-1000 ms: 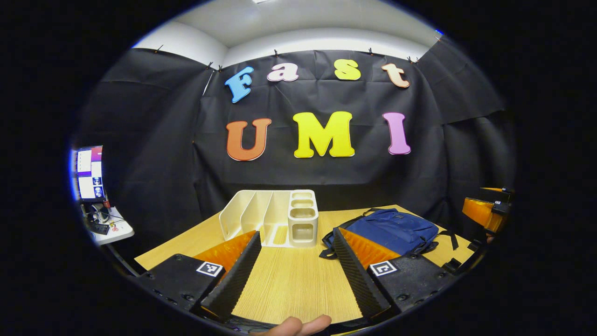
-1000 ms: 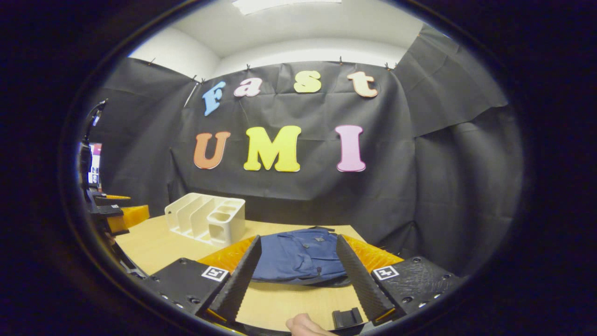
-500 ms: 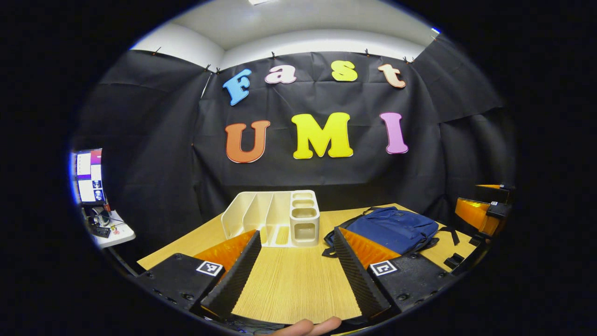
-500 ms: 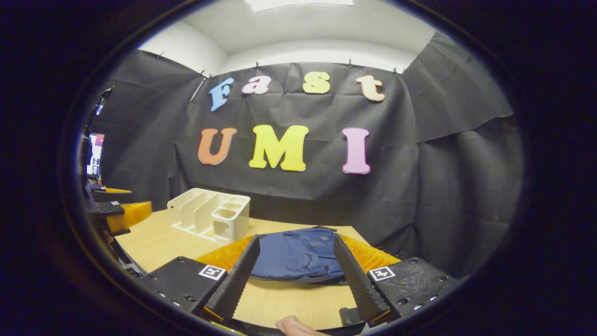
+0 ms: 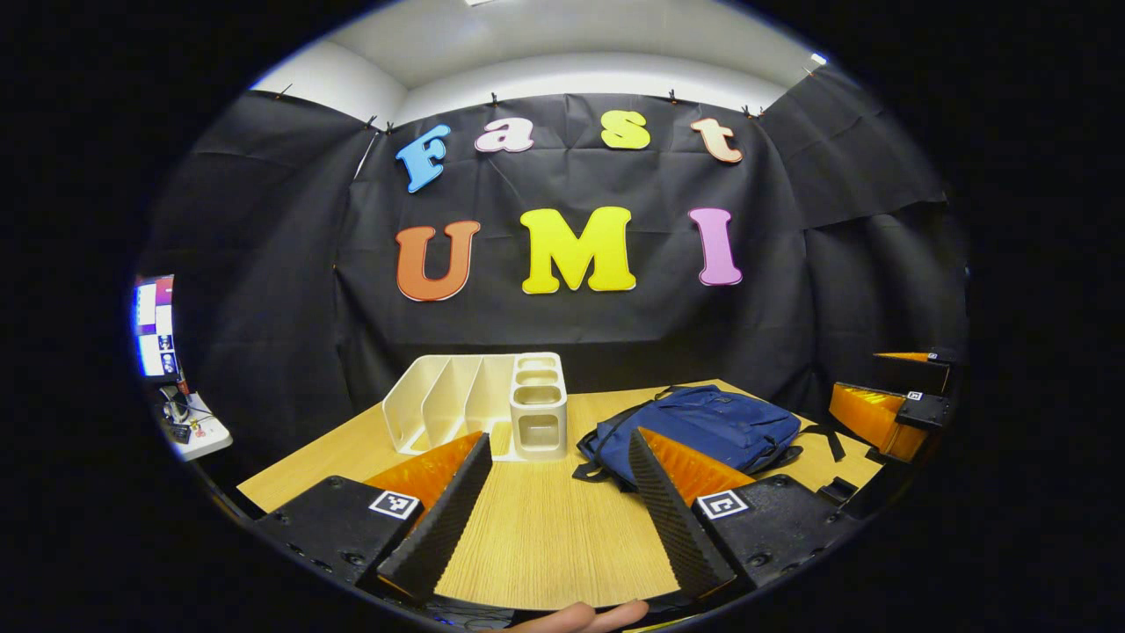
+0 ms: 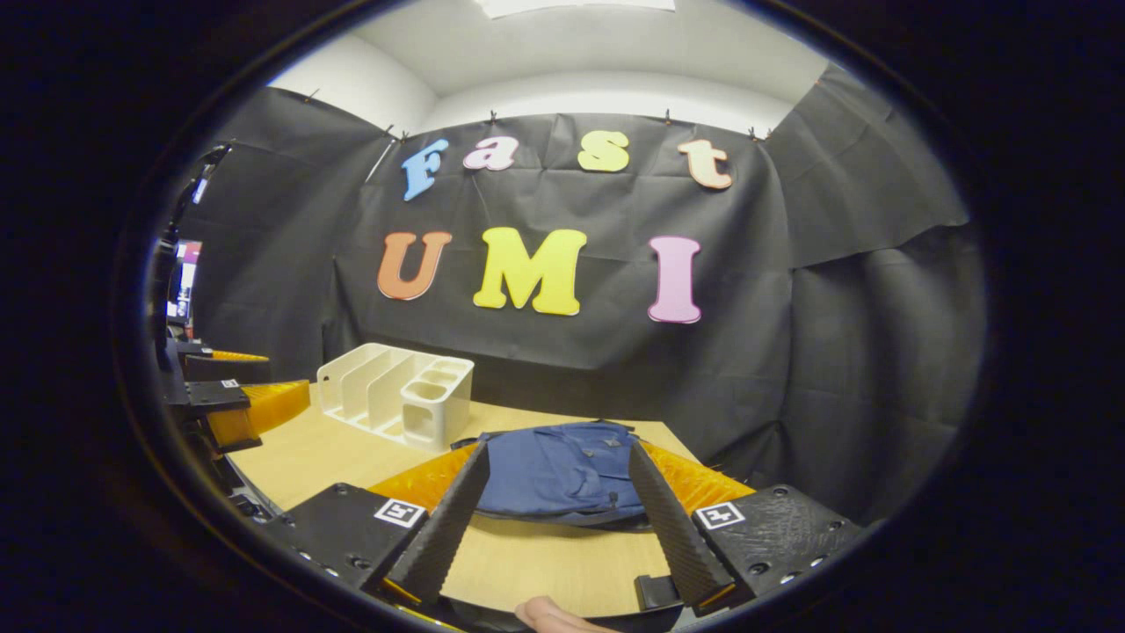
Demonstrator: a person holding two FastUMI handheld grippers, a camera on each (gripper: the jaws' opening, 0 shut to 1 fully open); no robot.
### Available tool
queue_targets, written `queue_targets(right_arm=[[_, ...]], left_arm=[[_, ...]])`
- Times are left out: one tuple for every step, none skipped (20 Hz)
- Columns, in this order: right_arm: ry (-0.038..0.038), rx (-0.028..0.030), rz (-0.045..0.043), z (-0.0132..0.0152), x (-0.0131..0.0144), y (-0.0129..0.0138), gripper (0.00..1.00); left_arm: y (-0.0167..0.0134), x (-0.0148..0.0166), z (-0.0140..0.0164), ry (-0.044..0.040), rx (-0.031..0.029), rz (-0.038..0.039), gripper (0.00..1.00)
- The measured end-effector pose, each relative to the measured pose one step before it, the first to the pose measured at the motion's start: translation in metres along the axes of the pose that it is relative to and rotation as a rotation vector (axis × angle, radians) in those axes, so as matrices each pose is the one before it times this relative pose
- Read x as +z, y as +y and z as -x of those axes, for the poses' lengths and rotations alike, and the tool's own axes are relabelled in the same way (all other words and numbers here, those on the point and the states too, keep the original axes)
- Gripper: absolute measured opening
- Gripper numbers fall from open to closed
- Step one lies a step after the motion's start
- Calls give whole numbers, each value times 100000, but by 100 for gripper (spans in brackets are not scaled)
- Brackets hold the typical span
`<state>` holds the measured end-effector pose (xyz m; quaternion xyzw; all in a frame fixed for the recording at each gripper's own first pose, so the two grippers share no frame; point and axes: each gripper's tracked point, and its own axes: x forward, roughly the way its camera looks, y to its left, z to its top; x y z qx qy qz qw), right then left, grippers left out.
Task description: Open the schoolbag, grab two books from the bookshelf and put them into the schoolbag.
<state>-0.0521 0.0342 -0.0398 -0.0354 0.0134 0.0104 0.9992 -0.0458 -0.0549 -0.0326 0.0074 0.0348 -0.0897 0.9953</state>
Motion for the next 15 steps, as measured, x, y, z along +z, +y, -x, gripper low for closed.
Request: queue_targets(right_arm=[[440, -353, -488, -37, -151, -205, 98], [435, -371, -471, -141, -160, -274, 95], [403, -370, -275, -29, -88, -141, 98], [177, -242, 61, -51, -131, -35, 98], [64, -131, 62, 72, -125, -70, 98], [311, 72, -42, -110, -120, 20, 98], [384, 334, -72, -13, -123, 92, 98], [483, 227, 26, -41, -197, 53, 98], [342, 62, -140, -56, -74, -7, 98], [179, 421, 19, -9, -78, 89, 98], [16, 142, 38, 20, 10, 40, 98], [16, -91, 82, 49, -12, -69, 93], [-289, 7, 15, 56, 125, 3, 93], [-169, 91, 108, 17, 49, 9, 93], [-140, 69, 135, 46, -22, 15, 98]], left_arm=[[54, -102, -25, 192, 230, 213, 94], [-66, -142, -202, 529, -232, 153, 100], [-10, -338, -234, 945, 97, 32, 100], [184, -257, 73, 774, 539, 41, 99], [162, -47, 11, 228, 530, -51, 99], [-13, 53, -35, 52, 359, -195, 99], [34, 94, 0, -298, 250, -292, 99], [66, -49, -38, 80, 206, -358, 99], [52, 33, 16, -295, 233, -194, 99], [-65, 83, -20, -292, -157, -286, 98], [-65, 48, 51, -249, -51, -243, 98], [-9, 112, 41, -267, -34, -309, 99], [110, 31, 0, -343, 197, -148, 99], [-57, 46, 86, -249, 18, -160, 98], [-72, -26, -24, -141, -4, -154, 98]])
